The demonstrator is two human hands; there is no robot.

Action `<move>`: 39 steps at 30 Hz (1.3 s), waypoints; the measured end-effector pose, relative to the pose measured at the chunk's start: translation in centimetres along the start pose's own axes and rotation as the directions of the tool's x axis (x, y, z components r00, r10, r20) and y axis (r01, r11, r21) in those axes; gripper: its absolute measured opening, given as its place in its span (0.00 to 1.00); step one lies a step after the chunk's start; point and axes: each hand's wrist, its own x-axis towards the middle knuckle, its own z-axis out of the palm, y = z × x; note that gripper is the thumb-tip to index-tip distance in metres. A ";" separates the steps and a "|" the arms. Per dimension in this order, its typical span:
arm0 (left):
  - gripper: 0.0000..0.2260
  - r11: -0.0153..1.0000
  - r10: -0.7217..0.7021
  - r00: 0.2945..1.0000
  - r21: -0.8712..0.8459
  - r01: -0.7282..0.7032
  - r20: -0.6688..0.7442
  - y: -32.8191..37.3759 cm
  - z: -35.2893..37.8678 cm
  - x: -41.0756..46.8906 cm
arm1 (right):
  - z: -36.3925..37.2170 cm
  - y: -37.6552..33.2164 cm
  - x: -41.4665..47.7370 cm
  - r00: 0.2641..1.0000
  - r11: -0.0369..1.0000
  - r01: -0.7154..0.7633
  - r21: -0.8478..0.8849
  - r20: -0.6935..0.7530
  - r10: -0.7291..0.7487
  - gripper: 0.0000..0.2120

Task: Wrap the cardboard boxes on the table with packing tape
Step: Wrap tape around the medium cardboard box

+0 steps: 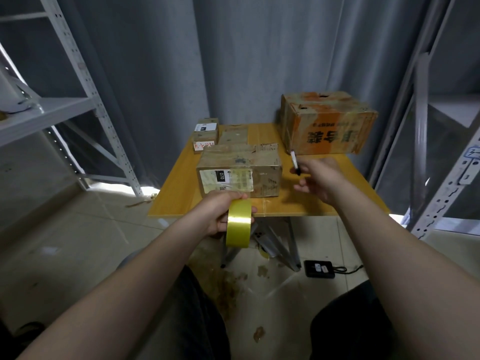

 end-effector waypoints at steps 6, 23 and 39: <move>0.11 0.999 0.025 1.000 -0.022 -0.025 -0.002 -0.2 0.0 0.1 | -1.3 -3.0 -1.6 0.790 0.951 -0.029 -0.307 0.576 0.210 0.34; 0.08 0.998 0.054 0.998 -0.044 -0.055 -0.031 0.0 0.2 0.3 | 1.8 -3.6 0.0 0.678 0.720 -0.116 -0.684 0.475 0.561 0.23; 0.09 0.999 0.038 0.999 -0.020 -0.039 -0.034 0.1 0.3 0.4 | 2.3 -3.6 3.2 0.748 0.691 0.006 -0.723 0.462 0.476 0.19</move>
